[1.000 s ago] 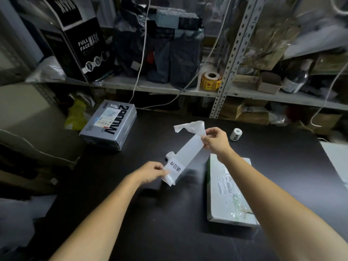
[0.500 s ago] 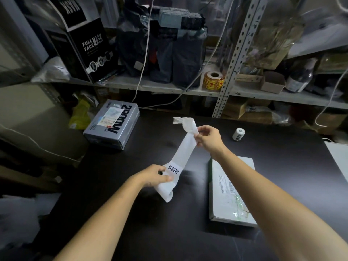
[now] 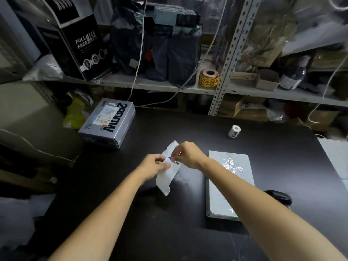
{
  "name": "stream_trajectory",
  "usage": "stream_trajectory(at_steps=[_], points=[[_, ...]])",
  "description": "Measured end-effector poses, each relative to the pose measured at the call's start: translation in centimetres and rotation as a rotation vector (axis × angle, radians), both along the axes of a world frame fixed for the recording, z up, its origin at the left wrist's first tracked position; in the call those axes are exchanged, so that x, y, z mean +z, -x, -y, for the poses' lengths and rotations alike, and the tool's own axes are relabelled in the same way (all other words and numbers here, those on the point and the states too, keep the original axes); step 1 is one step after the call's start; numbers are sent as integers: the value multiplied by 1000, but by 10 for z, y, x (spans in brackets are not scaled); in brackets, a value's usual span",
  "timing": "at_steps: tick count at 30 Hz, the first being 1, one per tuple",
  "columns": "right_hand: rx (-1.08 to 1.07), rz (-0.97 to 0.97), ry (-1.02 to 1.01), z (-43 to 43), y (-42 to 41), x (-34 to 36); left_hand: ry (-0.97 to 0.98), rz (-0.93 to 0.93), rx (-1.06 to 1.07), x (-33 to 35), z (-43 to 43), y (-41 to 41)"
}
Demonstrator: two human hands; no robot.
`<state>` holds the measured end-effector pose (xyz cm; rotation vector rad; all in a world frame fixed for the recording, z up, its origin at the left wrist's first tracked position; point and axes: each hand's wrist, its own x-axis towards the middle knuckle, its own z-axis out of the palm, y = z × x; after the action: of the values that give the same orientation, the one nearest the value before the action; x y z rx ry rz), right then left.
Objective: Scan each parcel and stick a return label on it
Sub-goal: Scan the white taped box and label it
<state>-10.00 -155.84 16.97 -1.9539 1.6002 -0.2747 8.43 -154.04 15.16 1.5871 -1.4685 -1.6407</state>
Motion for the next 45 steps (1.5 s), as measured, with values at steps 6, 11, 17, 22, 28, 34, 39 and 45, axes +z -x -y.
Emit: stream_trajectory(at_steps=[6,11,17,22,28,34,39,45], points=[[-7,35,58,1,-15,1,29,34,20,14,13,-12],[24,14,96,4,-23,12,66,52,-12,24,17,-14],[135,-85,114,4,-24,12,63,49,-5,26,16,-10],[88,-42,76,7,-23,6,98,110,-54,21,19,-12],[-203,57,44,9,4,9,162,250,-53,9,18,-21],[-439,157,74,-7,70,29,70,421,-37,-11,6,-23],[-507,137,-15,-32,125,34,265,612,-34,-2,4,19],[-514,280,-213,-75,187,26,210,401,-89,-1,-33,110]])
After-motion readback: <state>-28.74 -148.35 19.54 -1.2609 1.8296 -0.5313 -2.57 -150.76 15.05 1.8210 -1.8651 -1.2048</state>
